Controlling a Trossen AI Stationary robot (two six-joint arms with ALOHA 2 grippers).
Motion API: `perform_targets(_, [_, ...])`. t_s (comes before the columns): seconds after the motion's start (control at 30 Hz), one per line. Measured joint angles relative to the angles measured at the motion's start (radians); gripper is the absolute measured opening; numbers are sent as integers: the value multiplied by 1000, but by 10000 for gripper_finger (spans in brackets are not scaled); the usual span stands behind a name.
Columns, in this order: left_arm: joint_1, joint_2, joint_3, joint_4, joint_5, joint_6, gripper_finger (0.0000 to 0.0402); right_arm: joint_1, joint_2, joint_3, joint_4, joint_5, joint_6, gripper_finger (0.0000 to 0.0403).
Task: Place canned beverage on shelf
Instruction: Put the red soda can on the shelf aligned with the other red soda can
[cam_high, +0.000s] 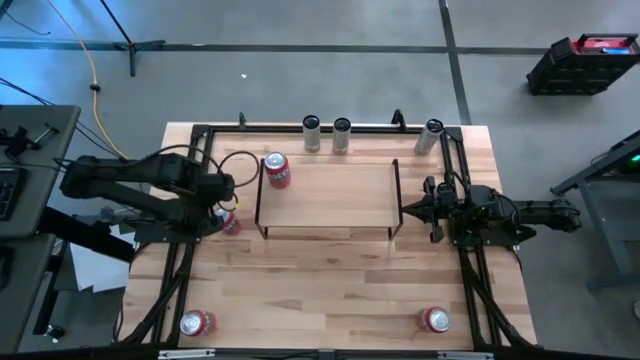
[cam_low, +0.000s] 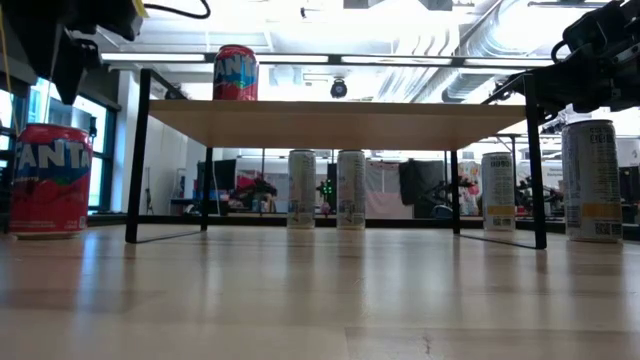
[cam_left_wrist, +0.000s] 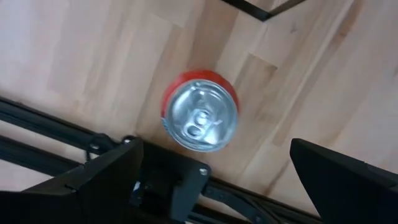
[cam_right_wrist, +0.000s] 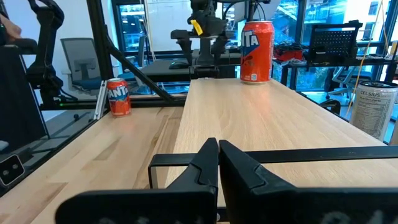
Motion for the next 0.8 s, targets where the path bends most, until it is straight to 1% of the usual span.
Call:
perform_targets(0.17, [-33,1,0,-8,-54,-9,400,0,0,0,0,0,0,0])
perform_targets(0.23, [-50,1,-1,-32,-90,-20,400,0,0,0,0,0,0,0])
perform_targets(0.33, [-83,-2,-43,-12,-140,-19,400,0,0,0,0,0,0,0])
perform_targets(0.5, [-121,-3,-134,117,-136,-2,400,0,0,0,0,0,0,0])
perform_targets(0.7, [-114,-27,-136,132,-166,6,400,0,0,0,0,0,0,0])
perform_targets(0.8, [-97,-37,-168,163,-123,-2,400,0,0,0,0,0,0,0])
